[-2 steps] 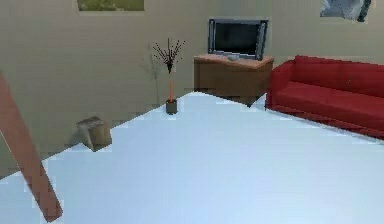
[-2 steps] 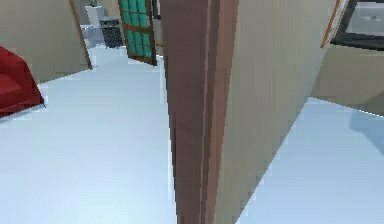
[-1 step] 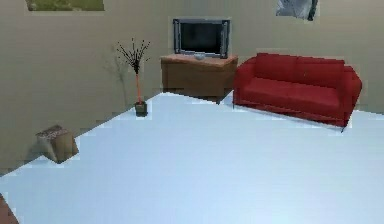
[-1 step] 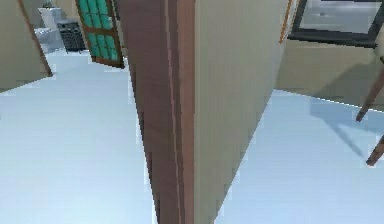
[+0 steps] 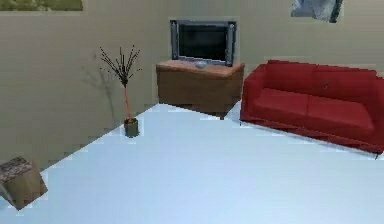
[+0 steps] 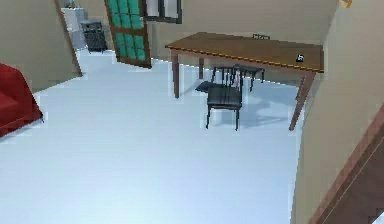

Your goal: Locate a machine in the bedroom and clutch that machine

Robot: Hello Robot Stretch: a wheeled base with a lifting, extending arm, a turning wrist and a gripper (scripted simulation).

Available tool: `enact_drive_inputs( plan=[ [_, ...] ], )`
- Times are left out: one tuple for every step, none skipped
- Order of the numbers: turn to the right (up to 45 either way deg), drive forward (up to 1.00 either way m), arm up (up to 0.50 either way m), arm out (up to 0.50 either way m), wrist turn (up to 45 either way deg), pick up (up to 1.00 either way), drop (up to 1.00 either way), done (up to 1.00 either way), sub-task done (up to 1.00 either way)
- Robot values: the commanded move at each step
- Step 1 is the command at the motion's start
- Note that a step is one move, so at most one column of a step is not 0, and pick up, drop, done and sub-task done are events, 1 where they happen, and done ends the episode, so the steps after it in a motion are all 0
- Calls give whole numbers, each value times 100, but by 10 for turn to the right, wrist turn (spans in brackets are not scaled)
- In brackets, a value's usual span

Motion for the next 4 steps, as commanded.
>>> enact_drive_inputs(
  plan=[
    [450,0,0,0,0,0,0,0,0],
    [300,0,0,0,0,0,0,0,0],
    [0,10,0,0,0,0,0,0,0],
    [-60,0,0,0,0,0,0,0,0]
  ],
)
